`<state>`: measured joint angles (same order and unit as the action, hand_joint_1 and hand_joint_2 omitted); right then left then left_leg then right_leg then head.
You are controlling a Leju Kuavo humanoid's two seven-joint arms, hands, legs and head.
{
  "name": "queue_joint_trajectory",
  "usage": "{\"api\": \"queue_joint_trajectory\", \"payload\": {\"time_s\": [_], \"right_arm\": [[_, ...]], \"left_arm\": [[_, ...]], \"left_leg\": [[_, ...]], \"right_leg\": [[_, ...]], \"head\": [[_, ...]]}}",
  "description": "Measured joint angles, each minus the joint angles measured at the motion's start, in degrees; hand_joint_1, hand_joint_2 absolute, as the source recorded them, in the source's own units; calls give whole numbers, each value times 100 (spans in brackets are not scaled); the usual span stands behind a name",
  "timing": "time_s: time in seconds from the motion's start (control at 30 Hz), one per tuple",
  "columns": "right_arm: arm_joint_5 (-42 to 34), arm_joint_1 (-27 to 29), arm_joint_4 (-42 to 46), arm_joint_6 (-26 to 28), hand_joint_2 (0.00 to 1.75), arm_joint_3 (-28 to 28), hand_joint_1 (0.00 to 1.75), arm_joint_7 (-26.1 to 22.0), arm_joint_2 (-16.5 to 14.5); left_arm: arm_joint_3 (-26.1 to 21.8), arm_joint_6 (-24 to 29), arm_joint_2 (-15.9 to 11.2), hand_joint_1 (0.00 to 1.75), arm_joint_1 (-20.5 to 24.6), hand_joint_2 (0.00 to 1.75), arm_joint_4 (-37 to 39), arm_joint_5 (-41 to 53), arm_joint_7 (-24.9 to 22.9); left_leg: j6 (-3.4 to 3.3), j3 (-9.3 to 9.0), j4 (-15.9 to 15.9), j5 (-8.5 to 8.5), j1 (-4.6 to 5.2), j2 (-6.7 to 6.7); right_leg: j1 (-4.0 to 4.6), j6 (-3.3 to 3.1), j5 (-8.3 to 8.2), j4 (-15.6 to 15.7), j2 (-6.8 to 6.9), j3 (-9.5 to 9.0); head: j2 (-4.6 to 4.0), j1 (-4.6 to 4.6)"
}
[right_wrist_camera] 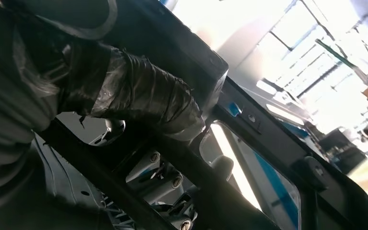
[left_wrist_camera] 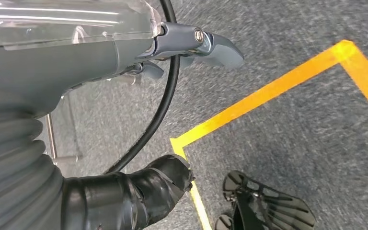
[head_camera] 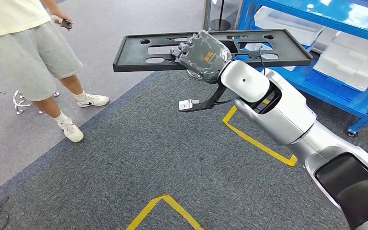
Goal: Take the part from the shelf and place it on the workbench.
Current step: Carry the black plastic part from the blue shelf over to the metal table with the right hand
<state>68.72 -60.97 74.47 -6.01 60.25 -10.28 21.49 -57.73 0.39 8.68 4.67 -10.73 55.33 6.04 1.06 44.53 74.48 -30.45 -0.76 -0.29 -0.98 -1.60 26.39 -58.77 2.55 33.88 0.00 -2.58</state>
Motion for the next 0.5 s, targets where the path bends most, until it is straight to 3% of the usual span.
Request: {"api": "queue_joint_trajectory", "payload": {"time_s": [0.03, 0.1, 0.17, 0.2, 0.27, 0.33, 0.4, 0.47, 0.5], "right_arm": [[-5, -5, 0, -8, 175, 2, 175, 1, -1], [-20, -36, 0, -31, 175, 3, 175, 0, -3], [-38, -89, 1, -61, 175, 3, 175, -4, -3], [-46, -113, 1, -79, 175, 5, 175, -10, -6], [-63, -142, 3, -111, 175, 23, 175, -24, -23], [-85, -166, 7, -144, 175, 52, 175, -30, -36], [-106, -187, 10, -181, 175, 85, 175, -35, -34], [-118, -191, 5, -209, 175, 136, 175, -40, -32], [-122, -190, 2, -217, 175, 163, 175, -42, -29]], "left_arm": [[-1, 0, -1, 0, -3, 175, 0, 12, 0], [-2, 2, -4, 0, -6, 175, 0, 36, -1], [-3, 5, -10, 0, 2, 175, 0, 49, -2], [-4, 5, -12, 0, 4, 175, 0, 51, -3], [-9, 2, -14, 0, -1, 175, 0, 51, -7], [-17, -5, -12, 0, -6, 175, 0, 50, -13], [-29, -11, -9, 0, 5, 175, 0, 48, -17], [-39, -13, -10, 0, 22, 175, 0, 47, -19], [-44, -13, -10, 0, 26, 175, 0, 45, -20]], "left_leg": [[2, -98, -183, 135, -6, 24], [-27, -538, -1002, 485, 13, 220], [-101, -844, -1578, 651, 68, 392], [-135, -872, -1652, 647, 94, 407], [-205, -878, -1681, 677, 91, 267], [-285, -910, -1740, 717, 68, 151], [-343, -922, -1763, 738, 63, 48], [-367, -914, -1748, 738, 72, -89], [-369, -912, -1734, 735, 76, -170]], "right_leg": [[0, 8, 7, 0, 65, -7], [9, 40, 31, 0, 186, -34], [37, 88, 54, 1, 285, -56], [52, 112, 61, 5, 332, -64], [54, 176, 84, 12, 400, -86], [30, 225, 236, -164, 207, -31], [15, 235, 577, -770, -113, 245], [16, 238, 837, -1485, -236, 612], [15, 239, 819, -1622, -251, 702]], "head": [[0, 1], [0, 0], [0, -3], [0, -5], [0, -6], [0, -11], [0, -16], [0, -15], [0, -15]]}}
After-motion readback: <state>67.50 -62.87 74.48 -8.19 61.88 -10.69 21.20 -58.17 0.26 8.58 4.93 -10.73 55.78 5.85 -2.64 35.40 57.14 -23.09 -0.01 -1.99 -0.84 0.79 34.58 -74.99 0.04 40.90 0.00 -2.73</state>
